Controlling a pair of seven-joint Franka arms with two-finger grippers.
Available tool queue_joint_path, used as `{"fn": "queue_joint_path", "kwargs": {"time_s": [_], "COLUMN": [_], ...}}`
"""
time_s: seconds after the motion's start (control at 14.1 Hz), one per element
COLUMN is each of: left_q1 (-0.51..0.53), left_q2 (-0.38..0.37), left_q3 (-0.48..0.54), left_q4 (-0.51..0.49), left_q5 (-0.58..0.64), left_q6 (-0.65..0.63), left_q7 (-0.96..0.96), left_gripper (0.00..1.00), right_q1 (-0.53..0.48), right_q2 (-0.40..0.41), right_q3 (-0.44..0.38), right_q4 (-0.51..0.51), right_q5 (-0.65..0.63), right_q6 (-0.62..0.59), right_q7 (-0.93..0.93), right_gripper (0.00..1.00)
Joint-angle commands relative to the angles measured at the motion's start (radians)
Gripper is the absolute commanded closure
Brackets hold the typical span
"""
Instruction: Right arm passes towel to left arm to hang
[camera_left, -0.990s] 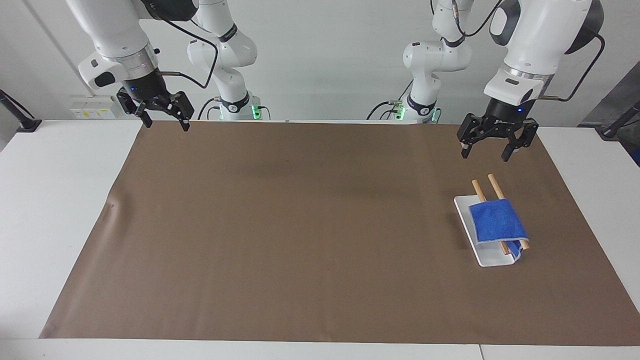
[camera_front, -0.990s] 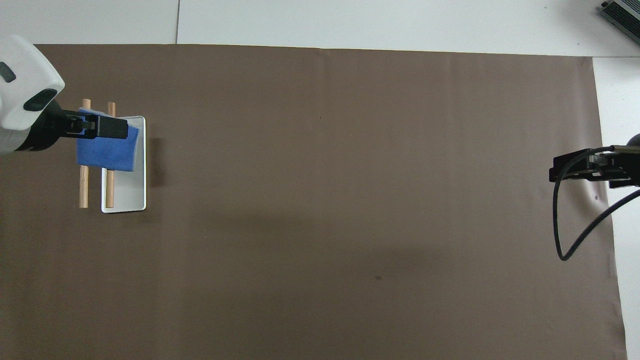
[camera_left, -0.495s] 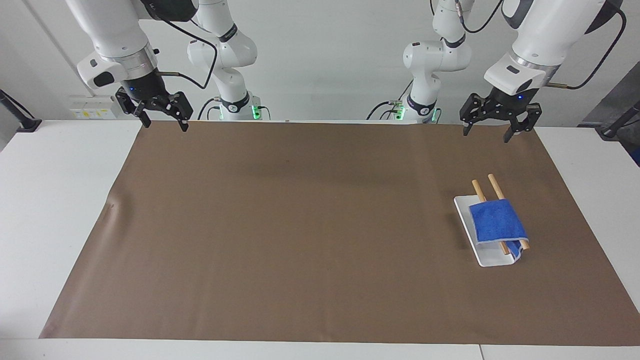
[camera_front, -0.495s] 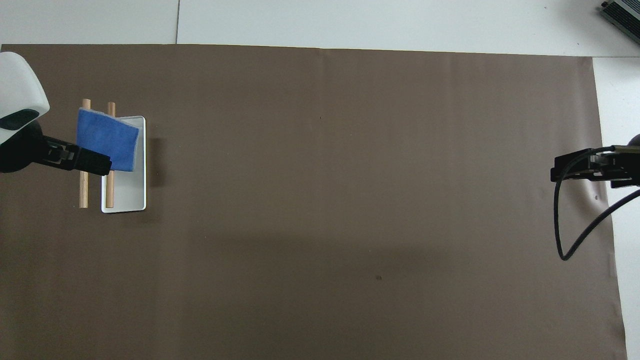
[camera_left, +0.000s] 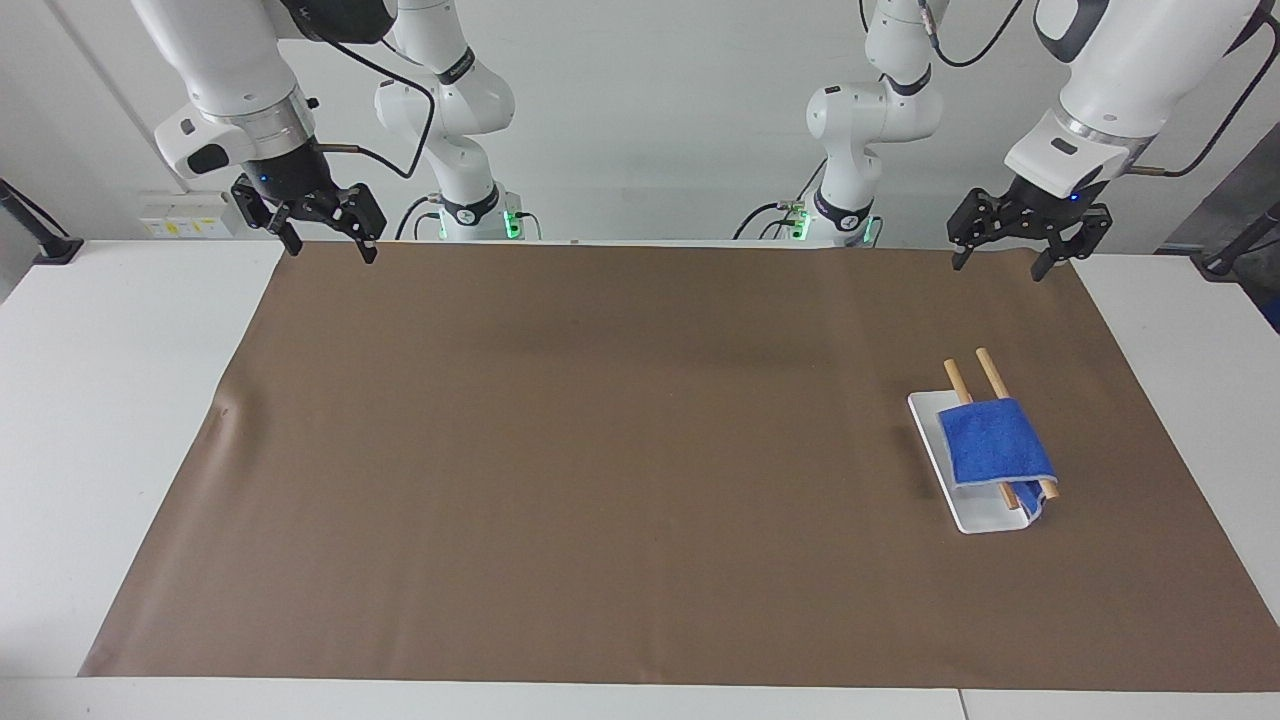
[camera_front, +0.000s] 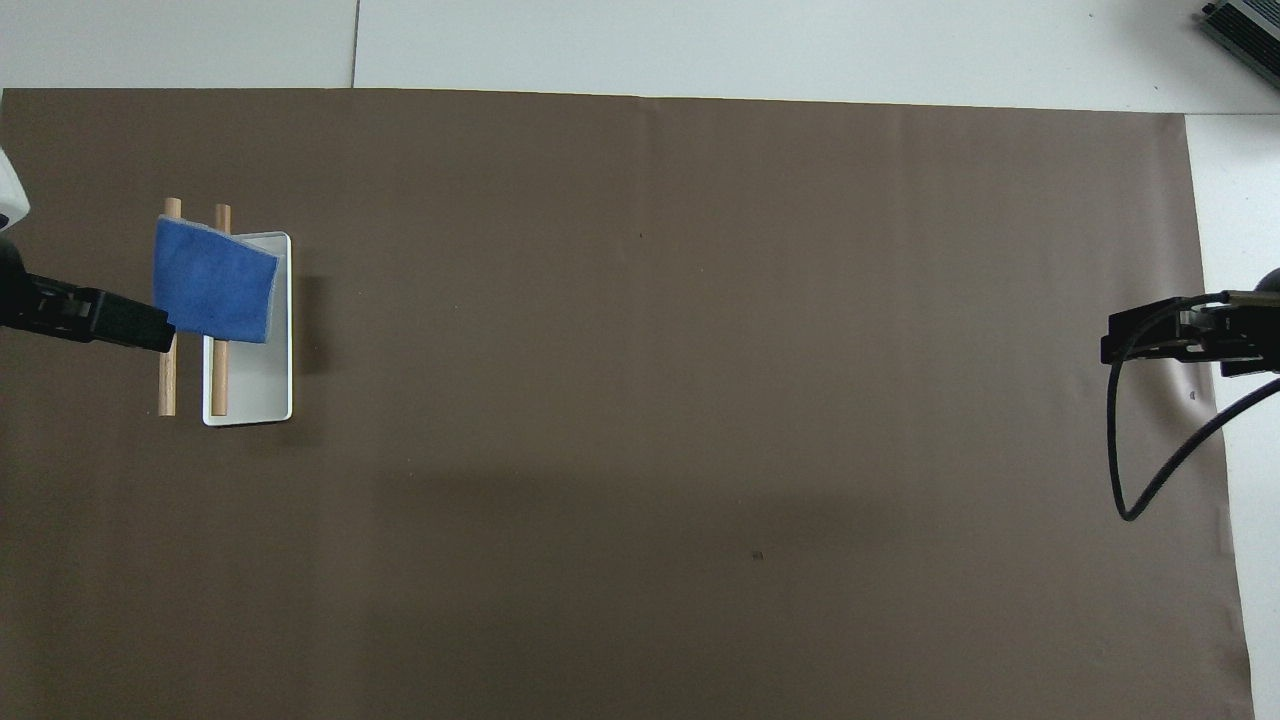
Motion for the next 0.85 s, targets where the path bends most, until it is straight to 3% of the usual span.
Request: {"fn": "queue_joint_path", "kwargs": {"time_s": [0.0, 0.78], "left_q1": [0.016, 0.013], "left_q2": [-0.015, -0.033], "left_q3": [-0.005, -0.006], "left_q4": [-0.012, -0.046], "left_q5": [0.018, 0.018], "left_q6": [-0.015, 0.000], "left_q7": [0.003, -0.061], "left_gripper": [0.00, 0.00], "right_q1": [-0.010, -0.012], "right_q2": [-0.023, -0.024], "right_q3": [0.004, 0.002], "right_q4": [-0.031, -0.033], "right_q5": [-0.003, 0.001], "right_q6": [0.019, 0.017], "right_q7": [-0.016, -0.016], "right_gripper": [0.00, 0.00]}}
